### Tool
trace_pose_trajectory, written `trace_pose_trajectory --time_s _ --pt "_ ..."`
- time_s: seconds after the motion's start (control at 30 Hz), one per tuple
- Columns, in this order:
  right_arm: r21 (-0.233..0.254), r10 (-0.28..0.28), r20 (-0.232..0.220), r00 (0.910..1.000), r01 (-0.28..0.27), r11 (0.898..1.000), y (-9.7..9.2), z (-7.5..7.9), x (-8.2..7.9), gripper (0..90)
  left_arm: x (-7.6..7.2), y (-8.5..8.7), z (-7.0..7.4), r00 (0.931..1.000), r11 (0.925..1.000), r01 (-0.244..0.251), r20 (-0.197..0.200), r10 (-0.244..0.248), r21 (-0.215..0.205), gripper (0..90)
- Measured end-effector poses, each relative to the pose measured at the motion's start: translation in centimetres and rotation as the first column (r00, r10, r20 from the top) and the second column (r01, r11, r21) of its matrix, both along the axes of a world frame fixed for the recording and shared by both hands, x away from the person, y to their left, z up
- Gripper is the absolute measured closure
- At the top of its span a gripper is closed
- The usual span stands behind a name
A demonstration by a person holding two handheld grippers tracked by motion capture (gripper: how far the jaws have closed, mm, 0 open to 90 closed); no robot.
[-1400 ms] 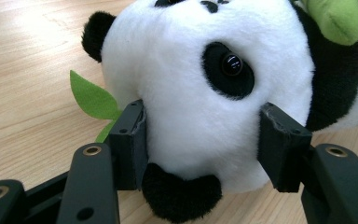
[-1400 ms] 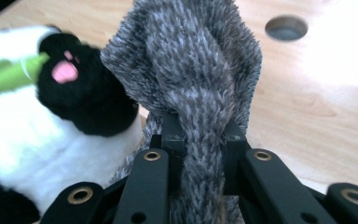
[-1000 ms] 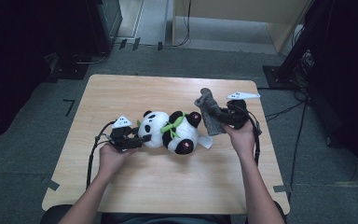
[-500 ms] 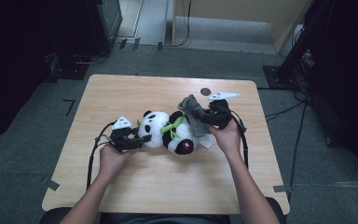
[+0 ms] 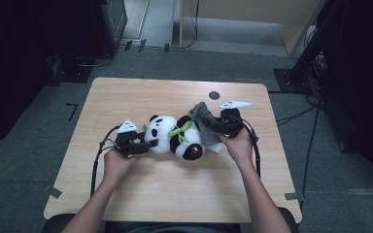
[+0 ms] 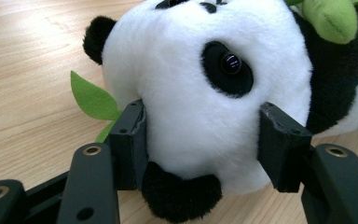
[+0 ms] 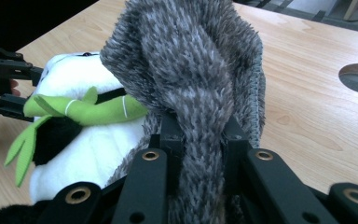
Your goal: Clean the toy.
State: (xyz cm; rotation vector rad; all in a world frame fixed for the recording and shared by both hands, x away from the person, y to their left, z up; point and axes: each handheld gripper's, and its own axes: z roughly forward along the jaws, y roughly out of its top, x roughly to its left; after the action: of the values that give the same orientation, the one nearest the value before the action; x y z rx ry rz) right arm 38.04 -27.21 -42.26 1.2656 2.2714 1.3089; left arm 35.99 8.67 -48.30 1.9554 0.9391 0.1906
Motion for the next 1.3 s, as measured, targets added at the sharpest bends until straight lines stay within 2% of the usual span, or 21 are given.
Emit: trace_pose_trajectory --time_s 0.17,0.37,0.53,0.77,0.9,1.07,1.13,1.2,1.3 --pt "0.017 -0.019 -0.030 0.9994 0.020 1.000 -0.5 -0.2 -0.1 77.4 0.0 -0.1 0.1 1.0000 0.9999 -0.003 0.002 0.003 0.016 41.8" --pt "0.017 -0.024 -0.038 0.9990 0.025 1.000 -1.2 -0.6 -0.4 77.4 0.1 -0.1 0.2 1.0000 0.9999 -0.001 -0.006 0.001 0.012 41.8" --pt "0.004 -0.039 -0.053 0.9978 0.039 0.999 -1.8 -1.1 -0.6 77.5 0.2 0.1 0.0 0.9999 0.9999 0.000 -0.014 0.000 -0.010 42.0" --pt "0.002 -0.054 -0.076 0.9957 0.054 0.999 -2.5 -1.9 -0.6 77.7 0.3 0.1 0.0 0.9998 0.9999 0.001 -0.018 -0.001 -0.012 42.2" --pt "-0.030 -0.074 -0.116 0.9906 0.070 0.997 -3.0 -2.5 -0.4 77.8 0.3 0.2 0.0 0.9997 0.9999 0.004 -0.025 -0.004 -0.016 42.2" --pt "0.005 -0.097 -0.102 0.9900 0.098 0.995 -3.8 -2.1 -0.7 77.9 0.5 0.2 0.0 0.9996 0.9998 0.003 -0.026 -0.003 -0.020 42.2" --pt "0.024 -0.099 -0.067 0.9928 0.101 0.995 -4.0 -1.0 -1.2 77.9 0.5 0.2 0.1 0.9997 0.9999 0.002 -0.023 -0.002 -0.017 42.3" --pt "0.032 -0.095 -0.054 0.9940 0.097 0.995 -3.9 -0.5 -1.4 77.9 0.5 0.1 0.1 0.9997 0.9999 0.002 -0.023 -0.002 -0.016 42.3" --pt "0.056 -0.064 -0.003 0.9980 0.064 0.996 -3.0 1.3 -2.1 77.9 0.5 0.1 0.1 0.9997 0.9999 0.000 -0.025 -0.001 -0.012 42.3"
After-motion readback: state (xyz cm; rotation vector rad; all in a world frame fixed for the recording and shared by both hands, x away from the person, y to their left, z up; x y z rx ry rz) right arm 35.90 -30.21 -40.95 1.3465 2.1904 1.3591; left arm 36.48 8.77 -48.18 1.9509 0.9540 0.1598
